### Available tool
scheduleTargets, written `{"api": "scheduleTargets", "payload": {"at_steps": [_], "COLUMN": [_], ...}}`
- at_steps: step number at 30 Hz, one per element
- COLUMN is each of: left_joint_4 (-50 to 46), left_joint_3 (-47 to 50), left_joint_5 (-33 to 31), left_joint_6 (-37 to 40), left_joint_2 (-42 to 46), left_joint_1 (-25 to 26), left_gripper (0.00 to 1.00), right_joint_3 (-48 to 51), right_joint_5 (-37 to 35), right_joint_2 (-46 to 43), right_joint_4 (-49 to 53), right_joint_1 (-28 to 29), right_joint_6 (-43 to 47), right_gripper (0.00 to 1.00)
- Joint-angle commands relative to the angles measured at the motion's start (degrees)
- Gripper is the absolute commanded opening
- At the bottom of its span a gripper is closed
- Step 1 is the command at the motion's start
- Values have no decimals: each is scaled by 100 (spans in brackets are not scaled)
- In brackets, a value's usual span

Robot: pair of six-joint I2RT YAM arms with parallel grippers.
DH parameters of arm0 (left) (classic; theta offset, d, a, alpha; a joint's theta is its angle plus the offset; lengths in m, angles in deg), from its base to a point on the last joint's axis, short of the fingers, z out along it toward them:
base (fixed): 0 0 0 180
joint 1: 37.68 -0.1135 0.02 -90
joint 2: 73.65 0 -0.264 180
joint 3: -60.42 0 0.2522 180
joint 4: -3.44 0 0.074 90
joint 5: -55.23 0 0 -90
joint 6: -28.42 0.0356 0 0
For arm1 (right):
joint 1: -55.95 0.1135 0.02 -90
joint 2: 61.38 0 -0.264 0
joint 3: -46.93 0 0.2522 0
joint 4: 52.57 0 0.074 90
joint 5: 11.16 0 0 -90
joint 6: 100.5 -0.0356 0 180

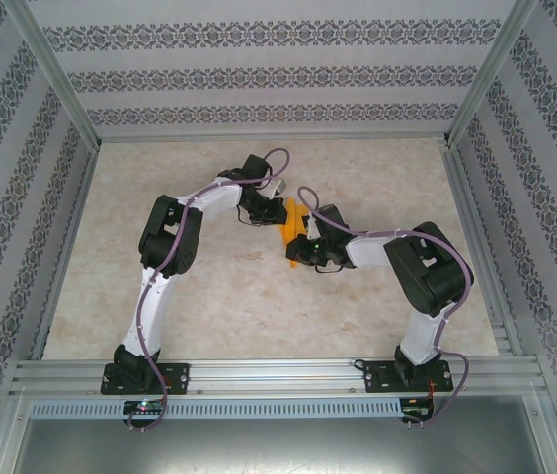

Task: Fold a paper plane with a square sheet of paper (pick it up from the middle)
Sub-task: Fourth fold the wing at the center of the table.

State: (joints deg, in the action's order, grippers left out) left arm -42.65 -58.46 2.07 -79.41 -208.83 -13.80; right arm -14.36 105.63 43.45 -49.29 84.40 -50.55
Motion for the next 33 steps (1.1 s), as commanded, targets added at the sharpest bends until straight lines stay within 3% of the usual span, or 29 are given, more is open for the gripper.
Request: {"api": "scheduleTargets", "payload": {"at_steps": [1,9,18,27,33], "left_joint_4": [-308,-769,-801,64,432], "left_joint_3": [-351,-939,-24,1037,1126], "left_joint_5": [-51,-264,-795,215,486], "left_joint_6": [-125,-81,-66,-556,-626], "left_joint_2": [138,370,1345,1488,1151], "left_joint_1": [-59,-68,22,272,390], "left_gripper": [15,21,26,26,19], "right_joint_3": [189,212,227,167,174], "right_joint_5": [-327,-425,-424,-470,-525], "right_joint_2": [121,208,265,275,218], "right_joint_4": [1031,1049,934,976,993], "right_joint_1": [117,127,152,192,214], "right_joint_6": [325,378,338,374,379], "right_gripper": [13,12,11,11,11]}}
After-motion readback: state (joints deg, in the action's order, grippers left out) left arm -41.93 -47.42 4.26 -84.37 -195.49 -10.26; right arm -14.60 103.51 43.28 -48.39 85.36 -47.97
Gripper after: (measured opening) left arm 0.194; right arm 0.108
